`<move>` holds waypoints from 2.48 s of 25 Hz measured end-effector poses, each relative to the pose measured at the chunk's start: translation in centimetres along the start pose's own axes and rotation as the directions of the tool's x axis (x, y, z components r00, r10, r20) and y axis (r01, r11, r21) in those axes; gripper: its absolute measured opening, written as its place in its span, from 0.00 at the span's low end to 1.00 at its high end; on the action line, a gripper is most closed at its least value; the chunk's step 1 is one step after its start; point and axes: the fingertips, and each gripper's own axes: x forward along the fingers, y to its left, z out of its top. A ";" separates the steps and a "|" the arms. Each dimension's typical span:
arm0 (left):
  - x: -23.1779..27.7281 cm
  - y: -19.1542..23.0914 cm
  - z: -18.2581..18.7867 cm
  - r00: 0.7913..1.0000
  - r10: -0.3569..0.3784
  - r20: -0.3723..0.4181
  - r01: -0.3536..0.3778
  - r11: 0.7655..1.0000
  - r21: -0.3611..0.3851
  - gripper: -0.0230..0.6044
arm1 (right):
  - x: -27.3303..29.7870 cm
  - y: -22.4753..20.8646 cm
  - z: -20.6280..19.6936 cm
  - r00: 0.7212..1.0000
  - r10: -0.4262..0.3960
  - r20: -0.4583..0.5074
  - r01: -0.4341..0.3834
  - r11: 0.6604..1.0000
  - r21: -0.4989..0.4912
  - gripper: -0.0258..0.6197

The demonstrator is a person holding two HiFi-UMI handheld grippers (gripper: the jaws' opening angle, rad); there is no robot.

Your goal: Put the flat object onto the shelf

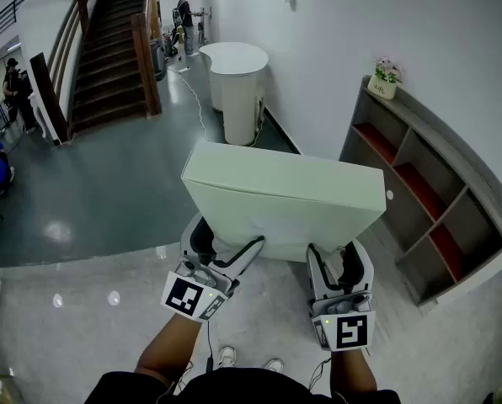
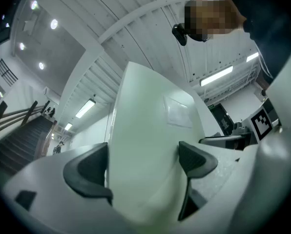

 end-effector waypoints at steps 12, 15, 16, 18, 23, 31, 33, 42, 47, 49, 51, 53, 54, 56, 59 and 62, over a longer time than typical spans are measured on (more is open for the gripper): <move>0.4 0.9 -0.8 1.000 -0.012 0.004 0.012 1.000 0.000 0.76 | 0.8 0.1 -0.8 1.000 -0.016 0.008 0.016 1.000 -0.008 0.46; 0.5 1.5 -0.7 1.000 -0.024 0.016 0.024 1.000 0.006 0.76 | 1.0 0.8 -1.5 1.000 0.004 -0.015 -0.005 0.999 -0.040 0.46; 0.5 1.7 -0.7 0.999 -0.028 0.021 0.028 1.000 0.007 0.76 | 1.1 1.0 -1.5 1.000 0.006 -0.016 -0.007 0.999 -0.046 0.47; 0.5 2.7 -0.3 0.999 -0.033 0.028 0.033 0.999 0.010 0.76 | 1.9 1.5 -1.1 1.000 -0.005 -0.002 0.005 0.999 -0.045 0.47; 0.3 5.7 0.6 0.997 -0.056 0.048 0.056 0.998 -0.002 0.76 | 4.1 3.6 -0.5 1.000 -0.016 -0.021 0.015 0.997 -0.075 0.47; 0.4 7.4 0.4 0.989 -0.124 0.076 0.126 0.992 -0.022 0.76 | 4.9 5.0 -0.2 0.996 -0.091 -0.003 0.091 0.991 -0.097 0.47; 0.6 7.4 0.4 0.987 -0.141 0.082 0.144 0.989 -0.025 0.76 | 4.8 5.0 -0.2 0.994 -0.106 -0.007 0.104 0.989 -0.108 0.47; 3.7 6.5 0.3 0.970 -0.210 0.121 0.216 0.975 -0.044 0.76 | 4.9 2.9 0.3 0.986 -0.167 -0.010 0.163 0.972 -0.170 0.47; 7.7 4.0 -1.2 0.962 -0.243 0.122 0.252 0.966 -0.058 0.76 | 4.2 -1.5 -0.8 0.980 -0.197 -0.025 0.189 0.965 -0.181 0.47; 9.2 3.0 -1.7 0.958 -0.256 0.127 0.266 0.962 -0.065 0.76 | 3.9 -3.1 -1.0 0.977 -0.213 -0.028 0.205 0.961 -0.186 0.47; 10.3 2.1 -2.1 0.953 -0.273 0.135 0.284 0.956 -0.075 0.76 | 3.6 -4.4 -1.1 0.972 -0.233 -0.034 0.222 0.955 -0.197 0.47; 11.9 0.8 -2.6 0.947 -0.290 0.142 0.303 0.949 -0.084 0.76 | 3.0 -6.2 -1.3 0.968 -0.249 -0.039 0.236 0.949 -0.209 0.47; 12.8 0.0 -2.9 0.944 -0.298 0.143 0.312 0.946 -0.088 0.76 | 2.7 -7.3 -1.5 0.966 -0.256 -0.040 0.242 0.946 -0.214 0.47; 14.5 -1.5 -3.5 0.938 -0.314 0.145 0.329 0.940 -0.093 0.76 | 2.2 -9.3 -1.7 0.962 -0.270 -0.042 0.255 0.942 -0.219 0.47; 16.9 -3.8 -4.0 0.929 -0.338 0.154 0.355 0.929 -0.102 0.76 | 1.1 -12.2 -1.8 0.954 -0.295 -0.043 0.278 0.933 -0.229 0.47; 19.2 -6.2 -4.3 0.917 -0.360 0.169 0.381 0.919 -0.107 0.76 | 0.0 -15.1 -1.6 0.948 -0.317 -0.043 0.297 0.922 -0.250 0.47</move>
